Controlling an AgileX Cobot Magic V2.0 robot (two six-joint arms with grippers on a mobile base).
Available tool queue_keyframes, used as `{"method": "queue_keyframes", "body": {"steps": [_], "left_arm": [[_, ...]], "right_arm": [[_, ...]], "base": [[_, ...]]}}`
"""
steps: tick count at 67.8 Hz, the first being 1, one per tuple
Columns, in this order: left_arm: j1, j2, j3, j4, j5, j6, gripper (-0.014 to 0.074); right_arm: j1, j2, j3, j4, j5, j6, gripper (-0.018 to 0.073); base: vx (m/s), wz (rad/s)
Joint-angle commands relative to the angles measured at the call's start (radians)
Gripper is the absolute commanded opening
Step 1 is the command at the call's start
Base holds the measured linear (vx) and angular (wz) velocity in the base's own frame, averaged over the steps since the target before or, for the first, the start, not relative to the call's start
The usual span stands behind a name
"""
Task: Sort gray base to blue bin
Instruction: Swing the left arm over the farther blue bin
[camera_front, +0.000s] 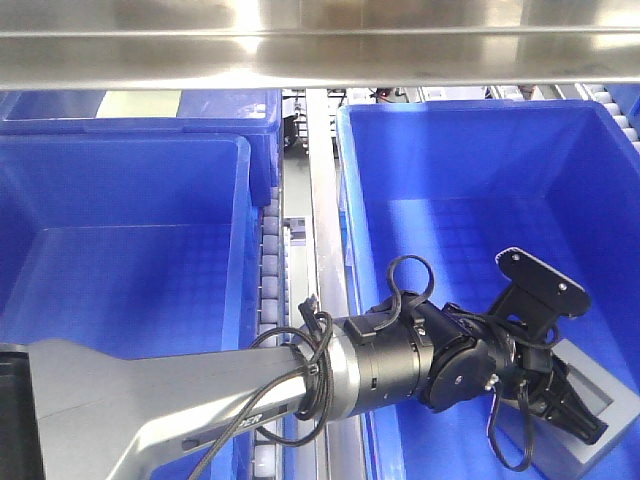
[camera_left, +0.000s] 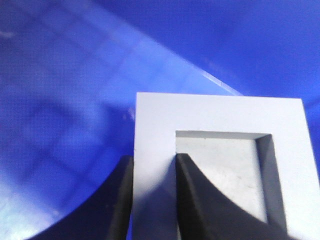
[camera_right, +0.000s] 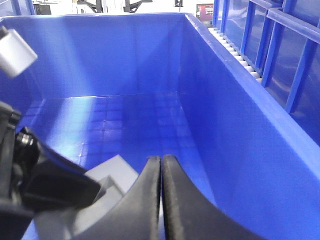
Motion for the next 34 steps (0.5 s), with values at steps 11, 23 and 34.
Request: {"method": "queue_keyframes", "body": {"steps": [11,23,34], "left_arm": [[-0.003,-0.076,-0.036,-0.002,-0.057,-0.010,0.0307],[-0.003,-0.085,-0.036,-0.002,-0.046,-0.010,0.0309],[-0.003,-0.139,-0.035,0.022,0.035,-0.010,0.0239]], "right_arm": [[-0.005,0.018,0.006,-0.008,-0.038,-0.012,-0.0005],[-0.005,0.018,0.006,-0.008,-0.038,-0.012,-0.0005],[-0.005,0.018,0.006,-0.008,-0.038,-0.012,-0.0005]], "base": [[0.00,0.00],[0.00,0.00],[0.00,0.00]]}}
